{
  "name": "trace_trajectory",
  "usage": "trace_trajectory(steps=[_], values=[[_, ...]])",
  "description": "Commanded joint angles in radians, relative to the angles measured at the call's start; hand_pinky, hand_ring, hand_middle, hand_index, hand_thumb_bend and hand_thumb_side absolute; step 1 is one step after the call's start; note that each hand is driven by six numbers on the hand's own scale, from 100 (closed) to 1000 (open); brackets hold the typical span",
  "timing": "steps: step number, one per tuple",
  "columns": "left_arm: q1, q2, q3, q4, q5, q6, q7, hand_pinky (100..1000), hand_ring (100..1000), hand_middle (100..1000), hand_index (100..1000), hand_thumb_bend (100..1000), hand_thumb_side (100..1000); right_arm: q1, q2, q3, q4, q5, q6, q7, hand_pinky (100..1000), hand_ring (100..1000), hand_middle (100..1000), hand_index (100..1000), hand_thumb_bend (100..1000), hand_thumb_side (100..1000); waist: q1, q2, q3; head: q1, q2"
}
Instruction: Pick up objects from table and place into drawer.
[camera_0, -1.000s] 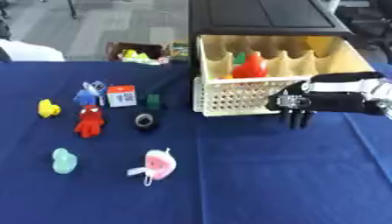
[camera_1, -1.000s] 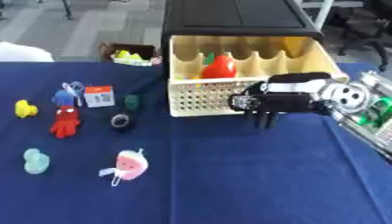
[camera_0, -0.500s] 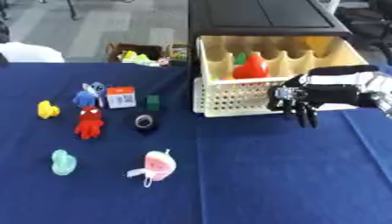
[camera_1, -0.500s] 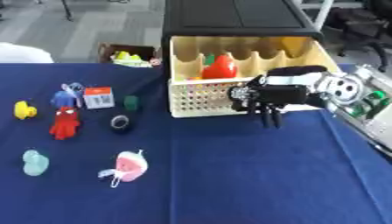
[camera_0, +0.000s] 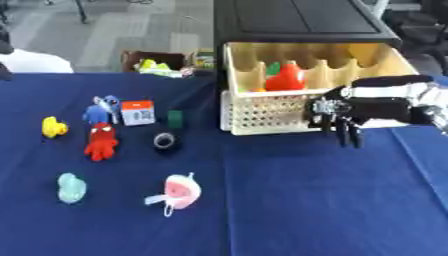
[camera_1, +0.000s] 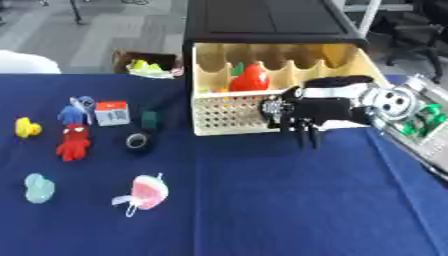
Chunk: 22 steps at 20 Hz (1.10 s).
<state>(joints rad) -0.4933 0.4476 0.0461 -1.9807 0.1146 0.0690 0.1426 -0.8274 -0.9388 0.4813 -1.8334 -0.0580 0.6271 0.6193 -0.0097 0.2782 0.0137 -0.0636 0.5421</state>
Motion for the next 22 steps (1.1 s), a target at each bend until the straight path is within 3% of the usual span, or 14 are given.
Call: trace_trajectory(steps=[1, 10, 22], values=[[-0.009, 0.013, 0.012, -0.019, 0.003, -0.002, -0.006, 378, 543, 597, 832, 100, 926, -0.020, -0.019, -0.008, -0.016, -0.006, 0.146, 0.127, 794, 842, 866, 934, 100, 1000, -0.002, -0.015, 0.001, 0.000, -0.015], [-0.008, 0.012, 0.015, -0.019, 0.005, -0.001, -0.008, 379, 544, 597, 833, 100, 929, -0.023, -0.015, -0.003, -0.017, -0.006, 0.138, 0.150, 778, 832, 862, 938, 100, 1000, -0.007, -0.011, 0.004, 0.000, -0.020], [-0.011, 0.007, 0.013, -0.019, 0.010, 0.001, -0.017, 381, 546, 599, 833, 100, 933, -0.091, 0.040, 0.031, 0.022, -0.015, 0.158, 0.152, 770, 828, 861, 953, 100, 1000, -0.017, -0.009, 0.016, -0.005, -0.033]])
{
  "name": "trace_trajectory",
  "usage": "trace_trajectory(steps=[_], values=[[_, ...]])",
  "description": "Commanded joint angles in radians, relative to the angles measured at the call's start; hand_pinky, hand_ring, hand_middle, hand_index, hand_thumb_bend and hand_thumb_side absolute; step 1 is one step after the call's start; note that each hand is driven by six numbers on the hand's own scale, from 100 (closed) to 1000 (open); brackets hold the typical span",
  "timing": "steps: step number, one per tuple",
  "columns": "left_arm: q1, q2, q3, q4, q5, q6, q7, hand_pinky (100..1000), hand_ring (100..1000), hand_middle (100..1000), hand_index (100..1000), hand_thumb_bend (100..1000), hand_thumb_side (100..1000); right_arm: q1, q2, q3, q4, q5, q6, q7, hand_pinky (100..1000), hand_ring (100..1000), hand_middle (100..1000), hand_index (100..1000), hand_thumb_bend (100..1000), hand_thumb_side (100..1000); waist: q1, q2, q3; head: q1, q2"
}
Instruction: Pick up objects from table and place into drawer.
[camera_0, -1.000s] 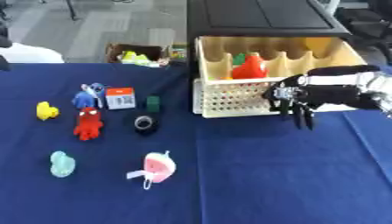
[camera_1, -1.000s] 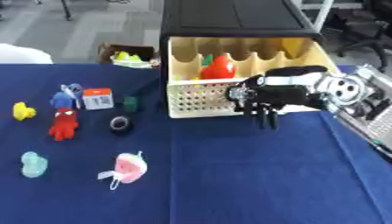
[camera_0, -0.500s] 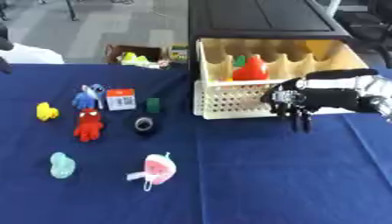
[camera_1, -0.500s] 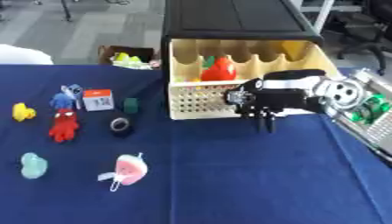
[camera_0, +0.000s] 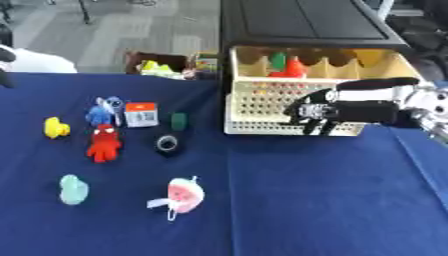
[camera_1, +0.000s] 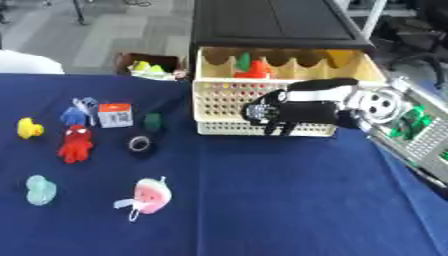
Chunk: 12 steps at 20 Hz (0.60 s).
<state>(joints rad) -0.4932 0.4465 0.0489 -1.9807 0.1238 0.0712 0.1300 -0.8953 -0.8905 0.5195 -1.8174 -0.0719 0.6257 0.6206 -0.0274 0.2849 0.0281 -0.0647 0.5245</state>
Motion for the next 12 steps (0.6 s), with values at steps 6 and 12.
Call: trace_trajectory(steps=[6, 12], values=[[-0.010, 0.007, 0.012, -0.019, 0.003, -0.002, -0.005, 382, 546, 599, 833, 100, 935, -0.027, 0.000, -0.001, 0.029, 0.006, 0.161, 0.146, 766, 828, 862, 953, 100, 1000, -0.001, -0.013, 0.003, -0.003, -0.017], [-0.008, 0.007, 0.013, -0.019, 0.006, -0.002, -0.004, 382, 547, 598, 832, 100, 934, -0.032, 0.008, 0.001, 0.058, 0.028, 0.154, 0.137, 767, 830, 863, 949, 100, 1000, 0.000, -0.015, 0.007, -0.003, -0.018]])
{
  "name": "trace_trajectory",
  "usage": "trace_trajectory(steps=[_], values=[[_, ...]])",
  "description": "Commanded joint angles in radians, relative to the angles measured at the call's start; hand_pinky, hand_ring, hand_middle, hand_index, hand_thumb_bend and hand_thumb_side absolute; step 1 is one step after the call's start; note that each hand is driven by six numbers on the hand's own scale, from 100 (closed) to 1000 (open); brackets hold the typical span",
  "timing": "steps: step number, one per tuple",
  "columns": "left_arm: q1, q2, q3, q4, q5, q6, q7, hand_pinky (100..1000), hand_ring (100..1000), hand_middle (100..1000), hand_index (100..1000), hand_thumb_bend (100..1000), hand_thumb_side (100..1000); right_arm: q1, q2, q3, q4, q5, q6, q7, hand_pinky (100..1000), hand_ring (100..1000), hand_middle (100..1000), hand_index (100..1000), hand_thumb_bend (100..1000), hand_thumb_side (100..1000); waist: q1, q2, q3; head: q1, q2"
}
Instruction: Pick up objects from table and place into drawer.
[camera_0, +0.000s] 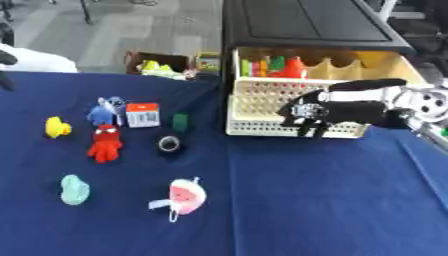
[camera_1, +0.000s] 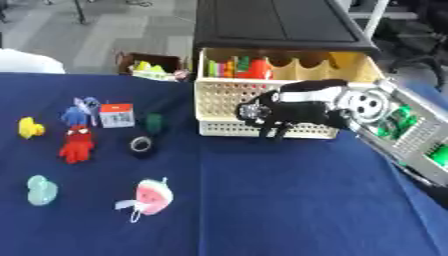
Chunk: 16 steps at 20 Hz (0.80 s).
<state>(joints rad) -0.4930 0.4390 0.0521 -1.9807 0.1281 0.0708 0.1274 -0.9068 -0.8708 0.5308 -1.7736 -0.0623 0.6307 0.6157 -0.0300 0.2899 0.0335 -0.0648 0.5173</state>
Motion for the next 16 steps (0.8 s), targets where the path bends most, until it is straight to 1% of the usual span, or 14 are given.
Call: trace_trajectory(steps=[1, 9, 12, 16], values=[[-0.007, 0.014, 0.009, -0.019, 0.002, -0.002, -0.003, 383, 547, 598, 833, 100, 934, -0.024, -0.009, -0.010, 0.023, 0.029, 0.145, 0.138, 767, 831, 863, 949, 100, 1000, 0.003, -0.020, 0.002, -0.004, -0.011], [-0.004, 0.010, 0.009, -0.019, 0.002, 0.001, -0.008, 383, 547, 598, 827, 100, 936, -0.057, 0.027, -0.024, 0.107, 0.104, 0.086, 0.108, 769, 832, 858, 942, 100, 1000, 0.006, -0.019, 0.005, -0.008, -0.011], [-0.003, 0.009, 0.009, -0.019, 0.000, 0.001, -0.011, 383, 547, 598, 826, 100, 938, -0.065, 0.036, -0.037, 0.122, 0.121, 0.064, 0.100, 771, 831, 856, 940, 100, 1000, 0.007, -0.017, 0.005, -0.008, -0.012], [-0.004, 0.008, 0.010, -0.019, 0.001, 0.000, -0.013, 384, 548, 598, 825, 100, 937, -0.075, 0.045, -0.043, 0.146, 0.146, 0.050, 0.094, 772, 832, 855, 934, 100, 1000, 0.008, -0.015, 0.004, -0.009, -0.015]])
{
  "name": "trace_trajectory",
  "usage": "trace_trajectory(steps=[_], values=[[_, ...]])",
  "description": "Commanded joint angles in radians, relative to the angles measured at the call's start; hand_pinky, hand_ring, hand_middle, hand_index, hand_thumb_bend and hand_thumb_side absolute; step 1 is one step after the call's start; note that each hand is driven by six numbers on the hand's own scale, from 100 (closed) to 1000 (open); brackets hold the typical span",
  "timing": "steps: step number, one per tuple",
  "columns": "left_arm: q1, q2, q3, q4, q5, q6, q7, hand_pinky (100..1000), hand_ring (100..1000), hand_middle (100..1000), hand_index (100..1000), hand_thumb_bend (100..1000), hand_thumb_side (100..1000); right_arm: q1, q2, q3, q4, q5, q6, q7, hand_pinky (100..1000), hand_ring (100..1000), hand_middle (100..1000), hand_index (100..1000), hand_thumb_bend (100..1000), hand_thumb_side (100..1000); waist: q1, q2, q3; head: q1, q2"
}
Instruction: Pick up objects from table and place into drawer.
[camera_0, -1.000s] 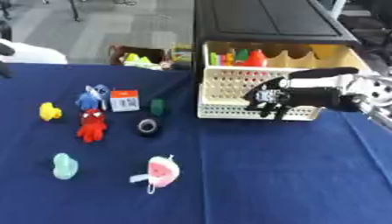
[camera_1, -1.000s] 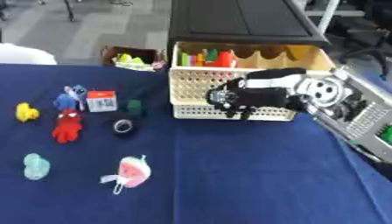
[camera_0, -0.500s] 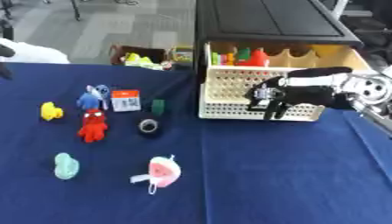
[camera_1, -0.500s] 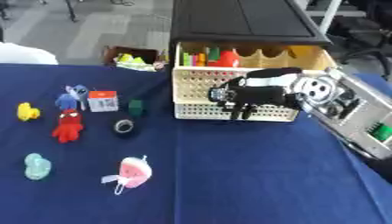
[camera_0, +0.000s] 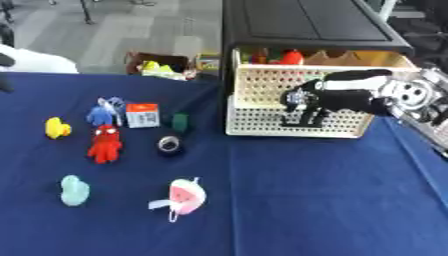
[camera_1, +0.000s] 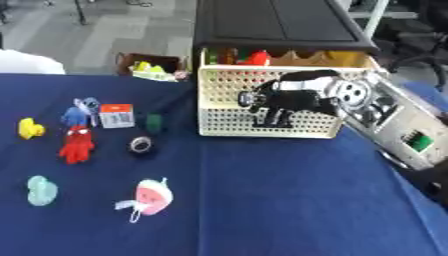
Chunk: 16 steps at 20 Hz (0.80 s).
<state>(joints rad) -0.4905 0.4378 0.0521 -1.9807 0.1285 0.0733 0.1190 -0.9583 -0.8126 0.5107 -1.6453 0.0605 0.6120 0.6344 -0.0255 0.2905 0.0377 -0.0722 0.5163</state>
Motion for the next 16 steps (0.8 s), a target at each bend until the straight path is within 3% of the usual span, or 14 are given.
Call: trace_trajectory(steps=[1, 16], values=[[-0.007, 0.009, 0.009, -0.019, 0.000, -0.002, -0.005, 384, 548, 598, 825, 100, 938, -0.027, -0.010, -0.023, 0.028, 0.029, 0.066, 0.076, 772, 831, 855, 933, 100, 1000, 0.004, -0.016, 0.000, -0.002, -0.015], [-0.004, 0.003, 0.012, -0.019, 0.002, -0.001, -0.008, 386, 550, 601, 827, 100, 942, -0.109, 0.092, -0.037, 0.259, 0.119, -0.006, 0.058, 775, 834, 856, 933, 100, 1000, 0.006, -0.012, 0.007, -0.006, -0.016]])
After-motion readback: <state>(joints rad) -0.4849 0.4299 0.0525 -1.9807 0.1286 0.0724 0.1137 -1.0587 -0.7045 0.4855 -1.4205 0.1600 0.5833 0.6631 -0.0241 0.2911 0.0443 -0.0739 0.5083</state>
